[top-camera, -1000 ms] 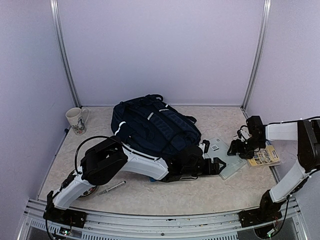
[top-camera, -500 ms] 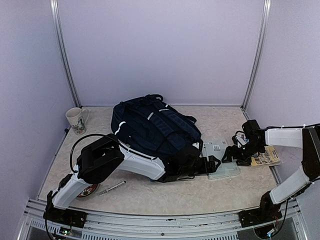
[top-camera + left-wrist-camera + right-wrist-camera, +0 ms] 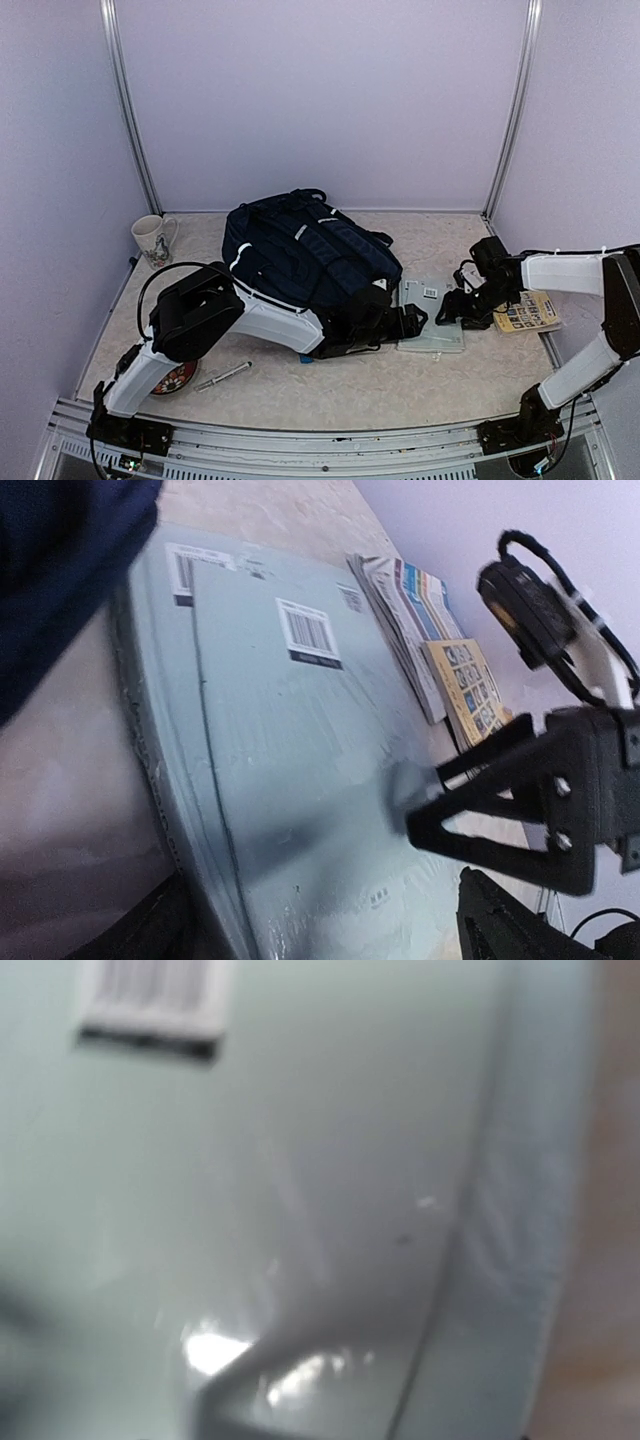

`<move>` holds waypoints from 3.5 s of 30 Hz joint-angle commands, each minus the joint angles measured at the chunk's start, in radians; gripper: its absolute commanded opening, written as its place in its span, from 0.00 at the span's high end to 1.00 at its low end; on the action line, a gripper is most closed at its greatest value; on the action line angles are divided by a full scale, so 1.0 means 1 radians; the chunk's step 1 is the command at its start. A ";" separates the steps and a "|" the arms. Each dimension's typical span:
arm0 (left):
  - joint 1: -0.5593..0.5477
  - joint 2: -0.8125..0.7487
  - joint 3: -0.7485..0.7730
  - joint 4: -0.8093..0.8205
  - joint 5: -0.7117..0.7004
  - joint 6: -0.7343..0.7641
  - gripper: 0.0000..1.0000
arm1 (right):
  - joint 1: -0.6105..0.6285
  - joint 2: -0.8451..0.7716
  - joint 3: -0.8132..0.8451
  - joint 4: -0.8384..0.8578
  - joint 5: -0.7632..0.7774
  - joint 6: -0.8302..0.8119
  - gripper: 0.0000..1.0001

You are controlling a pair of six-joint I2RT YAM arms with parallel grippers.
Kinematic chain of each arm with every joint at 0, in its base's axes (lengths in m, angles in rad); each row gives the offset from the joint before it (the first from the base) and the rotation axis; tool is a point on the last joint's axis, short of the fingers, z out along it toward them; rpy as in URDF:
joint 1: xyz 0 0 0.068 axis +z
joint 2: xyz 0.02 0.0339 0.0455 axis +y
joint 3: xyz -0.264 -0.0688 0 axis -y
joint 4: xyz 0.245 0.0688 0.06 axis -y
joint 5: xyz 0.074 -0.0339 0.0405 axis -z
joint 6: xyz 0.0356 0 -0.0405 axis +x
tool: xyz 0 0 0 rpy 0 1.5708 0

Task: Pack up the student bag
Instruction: Adjust the book at the center of the board, then pick up the book at the center of the board.

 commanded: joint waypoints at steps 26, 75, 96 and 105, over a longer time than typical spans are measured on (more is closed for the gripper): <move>-0.004 -0.177 -0.397 0.336 0.169 -0.137 0.14 | 0.499 -0.087 0.351 0.177 -0.014 0.291 0.36; 0.055 -0.551 -0.648 0.249 0.026 0.043 0.09 | 0.415 0.223 0.503 0.148 0.084 0.139 0.34; 0.065 -0.432 -0.345 -0.124 -0.046 0.181 0.25 | 0.407 0.210 0.478 0.187 0.030 0.137 0.34; 0.073 -0.417 -0.328 -0.116 -0.056 0.157 0.68 | 0.402 0.184 0.455 0.205 0.009 0.135 0.33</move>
